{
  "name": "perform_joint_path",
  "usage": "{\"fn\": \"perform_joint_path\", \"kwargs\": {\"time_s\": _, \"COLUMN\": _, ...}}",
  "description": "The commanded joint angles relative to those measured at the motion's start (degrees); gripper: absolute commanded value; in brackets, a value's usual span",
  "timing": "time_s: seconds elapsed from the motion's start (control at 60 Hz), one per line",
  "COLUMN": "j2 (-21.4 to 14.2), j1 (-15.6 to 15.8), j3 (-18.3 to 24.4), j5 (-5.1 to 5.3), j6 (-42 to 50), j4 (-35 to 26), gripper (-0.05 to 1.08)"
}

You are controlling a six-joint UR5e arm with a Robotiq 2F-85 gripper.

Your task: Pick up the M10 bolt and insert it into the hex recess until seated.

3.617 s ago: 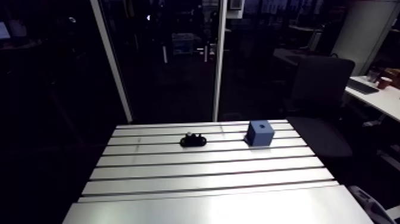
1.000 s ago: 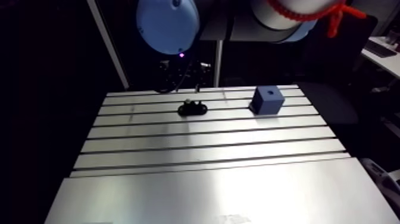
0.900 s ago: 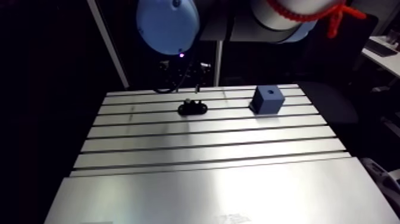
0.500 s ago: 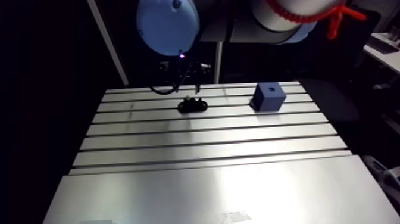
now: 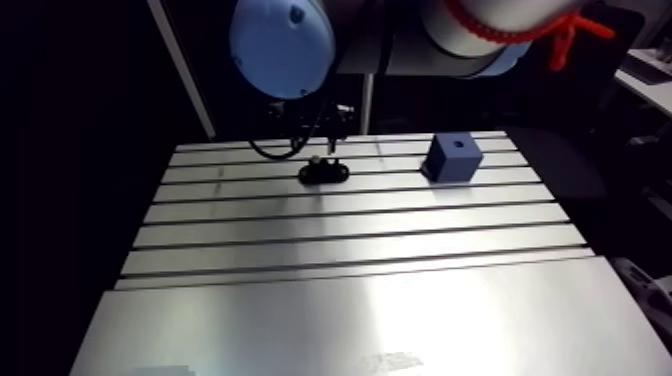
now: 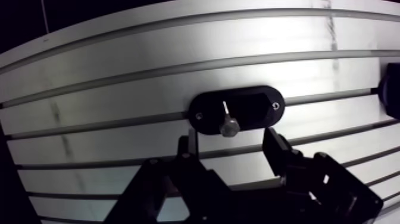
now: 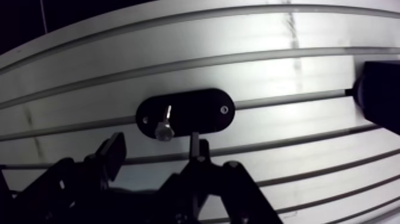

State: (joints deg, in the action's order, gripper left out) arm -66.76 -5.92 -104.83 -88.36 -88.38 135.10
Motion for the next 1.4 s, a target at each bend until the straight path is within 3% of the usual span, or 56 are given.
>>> {"fn": "perform_joint_path", "kwargs": {"time_s": 0.017, "j2": 0.35, "j1": 0.03, "j3": -0.16, "j5": 0.07, "j6": -0.25, "j4": 0.98, "gripper": 0.35}}
{"fn": "perform_joint_path", "kwargs": {"time_s": 1.4, "j2": 2.3, "j1": -0.05, "j3": -0.51, "j5": -0.1, "j6": -0.25, "j4": 1.8, "gripper": 0.45}}
